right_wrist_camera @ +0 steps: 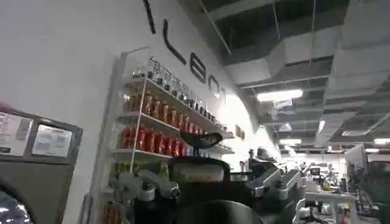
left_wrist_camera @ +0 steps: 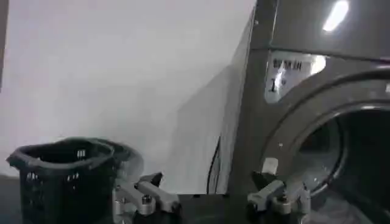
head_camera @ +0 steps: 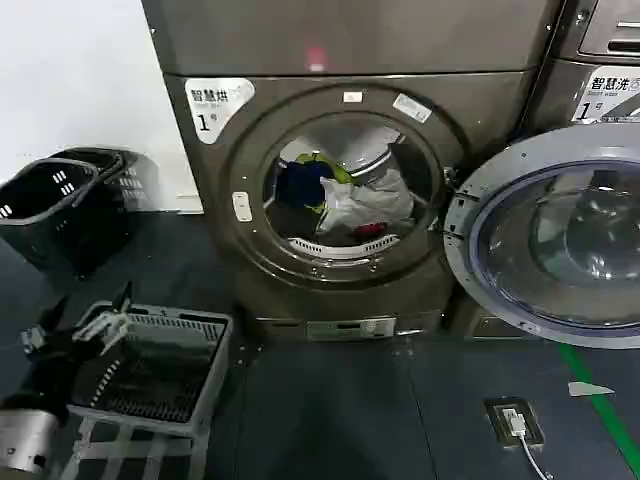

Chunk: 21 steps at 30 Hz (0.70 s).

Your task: Grasp the clothes from the dryer.

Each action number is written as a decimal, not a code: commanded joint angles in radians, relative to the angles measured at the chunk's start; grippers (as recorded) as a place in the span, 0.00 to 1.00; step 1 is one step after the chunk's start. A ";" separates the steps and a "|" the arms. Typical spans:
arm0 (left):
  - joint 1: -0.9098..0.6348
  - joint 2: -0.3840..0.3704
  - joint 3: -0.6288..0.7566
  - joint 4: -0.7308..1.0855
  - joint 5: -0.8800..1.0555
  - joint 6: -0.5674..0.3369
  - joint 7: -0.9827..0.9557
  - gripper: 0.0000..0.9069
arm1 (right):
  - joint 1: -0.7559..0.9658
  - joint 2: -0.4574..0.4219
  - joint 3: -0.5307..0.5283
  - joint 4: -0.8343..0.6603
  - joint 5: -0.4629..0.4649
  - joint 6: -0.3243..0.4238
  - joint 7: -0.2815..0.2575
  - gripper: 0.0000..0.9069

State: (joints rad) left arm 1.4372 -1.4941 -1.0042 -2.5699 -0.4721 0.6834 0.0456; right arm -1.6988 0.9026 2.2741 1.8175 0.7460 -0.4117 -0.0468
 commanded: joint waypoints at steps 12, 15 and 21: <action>0.013 0.006 -0.033 -0.025 -0.009 -0.005 0.021 1.00 | 0.003 -0.001 -0.013 0.014 0.064 0.073 -0.055 1.00; 0.016 0.006 -0.033 -0.026 -0.004 -0.009 0.023 1.00 | 0.004 -0.001 -0.016 0.016 0.065 0.076 -0.054 1.00; 0.013 0.007 -0.011 -0.016 0.027 -0.021 0.025 1.00 | 0.002 -0.002 -0.017 0.017 0.065 0.076 -0.055 1.00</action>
State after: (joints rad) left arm 1.4526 -1.4878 -1.0304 -2.5698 -0.4652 0.6690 0.0762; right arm -1.6951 0.9007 2.2571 1.8332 0.8057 -0.3442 -0.0961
